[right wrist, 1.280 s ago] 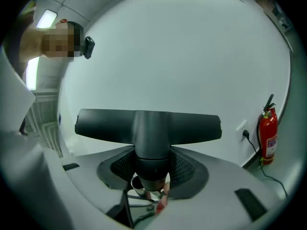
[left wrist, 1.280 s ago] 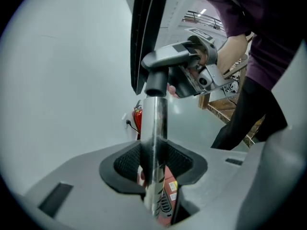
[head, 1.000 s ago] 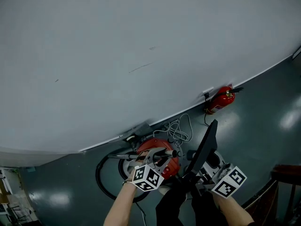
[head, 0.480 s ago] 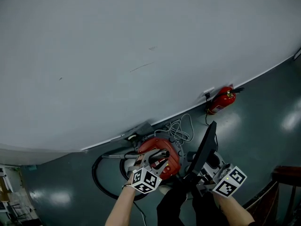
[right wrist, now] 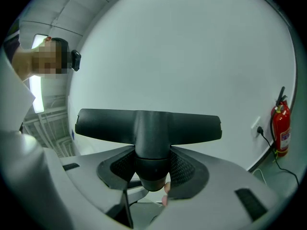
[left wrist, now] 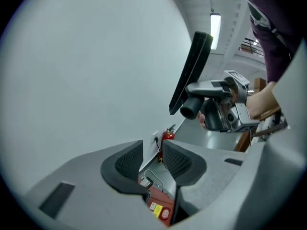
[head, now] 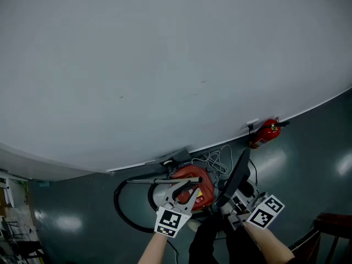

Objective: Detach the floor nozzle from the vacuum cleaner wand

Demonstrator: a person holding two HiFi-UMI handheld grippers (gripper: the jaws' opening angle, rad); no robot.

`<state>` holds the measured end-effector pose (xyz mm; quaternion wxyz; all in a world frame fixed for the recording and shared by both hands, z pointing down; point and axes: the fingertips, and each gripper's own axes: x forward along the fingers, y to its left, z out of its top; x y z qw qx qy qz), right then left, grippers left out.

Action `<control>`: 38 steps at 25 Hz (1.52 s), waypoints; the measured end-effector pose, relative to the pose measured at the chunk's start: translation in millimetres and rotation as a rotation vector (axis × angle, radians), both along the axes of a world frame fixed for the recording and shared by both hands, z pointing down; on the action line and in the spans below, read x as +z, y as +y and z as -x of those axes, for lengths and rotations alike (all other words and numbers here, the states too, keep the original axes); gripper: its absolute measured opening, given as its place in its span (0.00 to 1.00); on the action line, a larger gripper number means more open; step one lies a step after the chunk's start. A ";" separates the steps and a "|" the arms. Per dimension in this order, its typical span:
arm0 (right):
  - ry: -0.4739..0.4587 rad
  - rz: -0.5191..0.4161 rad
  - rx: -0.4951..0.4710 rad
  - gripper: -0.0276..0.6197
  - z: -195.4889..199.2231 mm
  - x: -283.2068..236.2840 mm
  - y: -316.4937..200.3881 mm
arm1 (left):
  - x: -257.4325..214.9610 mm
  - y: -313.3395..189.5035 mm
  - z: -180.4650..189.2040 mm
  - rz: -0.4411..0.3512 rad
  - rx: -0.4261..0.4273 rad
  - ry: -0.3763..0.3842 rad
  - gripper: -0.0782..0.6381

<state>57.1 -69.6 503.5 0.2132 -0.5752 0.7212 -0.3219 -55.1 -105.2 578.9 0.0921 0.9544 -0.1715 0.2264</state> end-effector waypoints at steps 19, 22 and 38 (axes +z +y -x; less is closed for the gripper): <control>0.078 -0.183 -0.265 0.32 26.0 -172.1 -12.3 | -236.7 25.0 10.5 -0.074 -0.445 0.239 0.12; 0.078 -0.196 -0.277 0.32 27.6 -180.8 -6.6 | -250.8 29.9 11.0 -0.095 -0.467 0.244 0.12; 0.100 -0.245 -0.296 0.32 51.0 -216.6 6.7 | -287.0 45.7 37.5 -0.141 -0.509 0.267 0.12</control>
